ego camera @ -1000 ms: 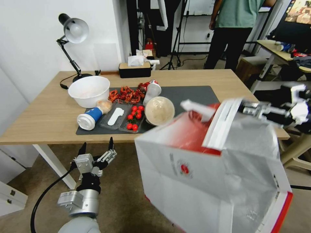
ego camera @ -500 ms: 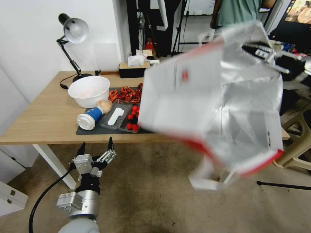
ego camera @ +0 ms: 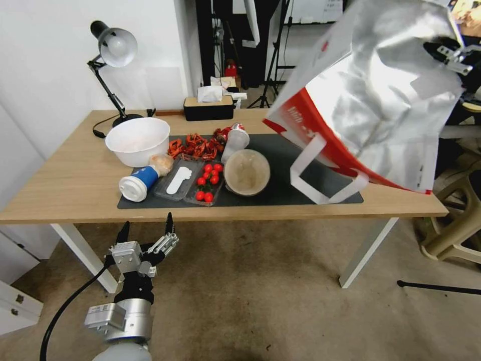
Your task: Pick up the food delivery bag from the floor and place it on the table.
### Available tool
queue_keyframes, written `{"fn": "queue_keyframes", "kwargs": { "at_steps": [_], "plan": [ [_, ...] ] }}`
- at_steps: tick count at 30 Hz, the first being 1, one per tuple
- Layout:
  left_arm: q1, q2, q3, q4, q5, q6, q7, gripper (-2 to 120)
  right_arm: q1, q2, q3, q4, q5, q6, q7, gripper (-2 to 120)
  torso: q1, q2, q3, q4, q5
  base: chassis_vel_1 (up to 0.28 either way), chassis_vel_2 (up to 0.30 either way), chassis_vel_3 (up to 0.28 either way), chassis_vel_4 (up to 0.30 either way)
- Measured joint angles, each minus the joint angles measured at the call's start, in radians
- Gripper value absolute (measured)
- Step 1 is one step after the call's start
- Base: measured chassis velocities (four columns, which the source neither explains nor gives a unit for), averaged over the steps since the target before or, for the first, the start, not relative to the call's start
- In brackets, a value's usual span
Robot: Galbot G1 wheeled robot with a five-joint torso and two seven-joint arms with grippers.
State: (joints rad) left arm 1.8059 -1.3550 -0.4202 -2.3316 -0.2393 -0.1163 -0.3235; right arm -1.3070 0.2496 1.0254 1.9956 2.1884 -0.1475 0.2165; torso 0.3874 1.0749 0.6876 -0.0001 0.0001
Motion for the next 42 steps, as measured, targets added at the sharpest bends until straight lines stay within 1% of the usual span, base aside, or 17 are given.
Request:
{"fn": "queue_keyframes", "kwargs": {
  "at_steps": [1,4,12,14,15,16,18,19,22,23,26,27,31,39,41,42],
  "plan": [
    [0.000,0.000,0.000,0.000,0.000,0.000,0.000,100,0.000,0.000,0.000,0.000,0.000,0.000,0.000,0,0.000,0.000,0.000,0.0000,0.0000,0.000,0.000,0.000,0.000],
    [0.005,-0.005,0.001,-0.001,0.008,-0.004,0.000,100,0.003,0.021,-0.030,-0.029,-0.016,-0.036,0.062,0,0.000,0.000,0.000,0.0000,0.0000,0.000,0.000,0.000,0.000],
    [0.008,-0.013,0.004,-0.002,0.017,-0.005,0.001,100,0.036,0.044,-0.090,-0.054,-0.047,-0.066,0.075,0,0.000,0.000,0.000,0.0000,-0.0001,0.000,0.000,0.000,0.000],
    [0.009,-0.016,0.005,-0.002,0.019,-0.005,0.001,100,0.081,0.057,-0.138,-0.067,-0.061,-0.075,0.075,0,0.000,0.000,0.000,0.0000,-0.0001,0.000,0.000,0.000,0.000],
    [0.010,-0.018,0.005,-0.002,0.021,-0.005,0.001,100,0.121,0.066,-0.182,-0.077,-0.070,-0.083,0.075,0,0.000,0.000,0.000,0.0001,-0.0001,0.000,0.000,0.000,0.000],
    [0.010,-0.018,0.005,-0.002,0.021,-0.005,0.001,100,0.121,0.066,-0.182,-0.077,-0.070,-0.083,0.075,0,0.000,0.000,0.000,0.0001,-0.0001,0.000,0.000,0.000,0.000],
    [0.009,-0.024,0.006,0.001,0.025,-0.005,0.002,100,0.217,0.084,-0.291,-0.103,-0.095,-0.097,0.073,0,0.000,0.000,0.000,0.0001,-0.0001,0.000,0.000,0.000,0.000],
    [0.009,-0.024,0.006,0.001,0.025,-0.005,0.002,100,0.217,0.084,-0.291,-0.103,-0.095,-0.097,0.073,0,0.000,0.000,0.000,0.0001,-0.0001,0.000,0.000,0.000,0.000],
    [0.008,-0.030,0.006,0.006,0.027,-0.005,0.002,100,0.327,0.111,-0.418,-0.143,-0.117,-0.112,0.065,0,0.000,0.000,0.000,0.0001,-0.0002,0.000,0.000,0.000,0.000],
    [0.008,-0.030,0.006,0.006,0.027,-0.005,0.002,100,0.327,0.111,-0.418,-0.143,-0.117,-0.112,0.065,0,0.000,0.000,0.000,0.0001,-0.0002,0.000,0.000,0.000,0.000],
    [0.008,-0.035,0.006,0.012,0.030,-0.005,0.002,100,0.403,0.132,-0.491,-0.168,-0.130,-0.121,0.057,0,0.000,0.000,0.000,0.0000,-0.0001,0.000,0.000,0.000,0.000],
    [0.008,-0.035,0.006,0.012,0.030,-0.005,0.002,100,0.403,0.132,-0.491,-0.168,-0.130,-0.121,0.057,0,0.000,0.000,0.000,0.0000,-0.0001,0.000,0.000,0.000,0.000],
    [0.006,-0.042,0.009,0.021,0.035,-0.003,0.002,100,0.481,0.156,-0.552,-0.190,-0.143,-0.128,0.054,0,0.000,0.000,0.000,0.0001,-0.0002,0.000,0.000,0.000,0.000],
    [0.006,-0.046,0.013,0.025,0.041,-0.003,0.002,100,0.509,0.156,-0.571,-0.212,-0.170,-0.134,0.052,0,0.000,0.000,0.000,0.0000,-0.0002,0.000,0.000,0.000,0.000],
    [0.006,-0.046,0.013,0.026,0.042,-0.003,0.002,100,0.509,0.154,-0.571,-0.215,-0.177,-0.134,0.048,2,0.000,0.000,0.000,0.0000,-0.0001,0.000,0.000,0.000,0.000],
    [0.007,-0.047,0.014,0.026,0.042,-0.003,0.003,100,0.509,0.153,-0.572,-0.218,-0.186,-0.131,0.041,7,0.000,0.000,0.000,0.0000,-0.0001,0.000,0.000,0.000,0.000]
  ]
}}
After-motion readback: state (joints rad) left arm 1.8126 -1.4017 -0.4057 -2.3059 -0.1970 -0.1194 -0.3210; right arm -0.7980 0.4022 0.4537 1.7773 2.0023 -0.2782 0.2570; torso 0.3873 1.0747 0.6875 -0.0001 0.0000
